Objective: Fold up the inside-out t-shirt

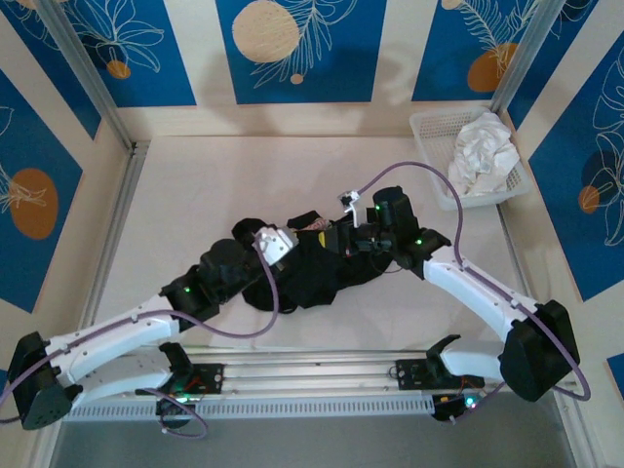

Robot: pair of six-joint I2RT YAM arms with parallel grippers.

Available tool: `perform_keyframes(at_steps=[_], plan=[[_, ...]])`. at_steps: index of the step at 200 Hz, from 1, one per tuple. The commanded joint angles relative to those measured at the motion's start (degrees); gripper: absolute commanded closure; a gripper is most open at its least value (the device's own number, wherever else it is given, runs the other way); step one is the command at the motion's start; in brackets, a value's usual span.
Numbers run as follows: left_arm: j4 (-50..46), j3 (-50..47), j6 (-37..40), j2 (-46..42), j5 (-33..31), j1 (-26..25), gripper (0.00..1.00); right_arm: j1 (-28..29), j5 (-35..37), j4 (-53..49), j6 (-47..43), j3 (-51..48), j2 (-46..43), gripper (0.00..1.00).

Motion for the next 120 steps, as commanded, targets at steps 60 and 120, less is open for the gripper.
perform_keyframes(at_steps=[60,120], plan=[[-11.86,6.07,-20.39,-6.55,6.76,13.03,1.00,-1.43,3.43,-2.30,-4.94,-1.07,-9.56,0.53],[-32.85,20.69,-22.74,-7.04,2.09,22.90,1.00,-6.53,28.07,-12.55,-0.39,3.32,4.00,0.30]])
